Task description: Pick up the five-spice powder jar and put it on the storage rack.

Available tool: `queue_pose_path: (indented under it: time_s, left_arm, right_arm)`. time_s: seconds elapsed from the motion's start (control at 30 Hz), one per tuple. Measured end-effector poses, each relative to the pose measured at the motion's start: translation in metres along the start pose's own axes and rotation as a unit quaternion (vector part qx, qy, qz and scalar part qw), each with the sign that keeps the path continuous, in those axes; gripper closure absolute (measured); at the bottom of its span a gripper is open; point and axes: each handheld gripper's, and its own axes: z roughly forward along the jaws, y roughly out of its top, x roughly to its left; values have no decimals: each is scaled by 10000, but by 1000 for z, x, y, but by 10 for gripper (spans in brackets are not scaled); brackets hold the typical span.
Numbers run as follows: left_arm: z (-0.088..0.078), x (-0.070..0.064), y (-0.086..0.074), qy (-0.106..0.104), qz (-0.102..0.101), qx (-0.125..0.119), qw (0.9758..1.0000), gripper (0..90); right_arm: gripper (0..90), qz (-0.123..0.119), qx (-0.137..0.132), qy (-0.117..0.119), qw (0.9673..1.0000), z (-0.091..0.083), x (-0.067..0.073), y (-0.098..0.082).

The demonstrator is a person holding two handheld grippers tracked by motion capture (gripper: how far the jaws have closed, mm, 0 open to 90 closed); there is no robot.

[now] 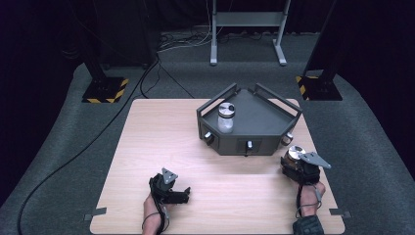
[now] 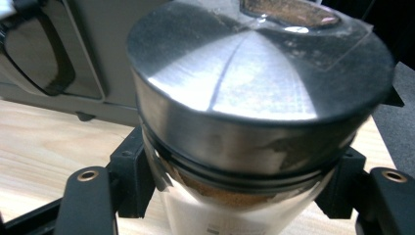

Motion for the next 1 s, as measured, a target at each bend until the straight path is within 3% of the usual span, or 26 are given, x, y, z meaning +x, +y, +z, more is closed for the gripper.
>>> queue_pose_path:
  time_s: [1.0]
  left_arm:
    - [0,0,0,-1,-2,-4,10000,9]
  right_arm:
    - [299,-424,-363,248,9981,-21,10,41]
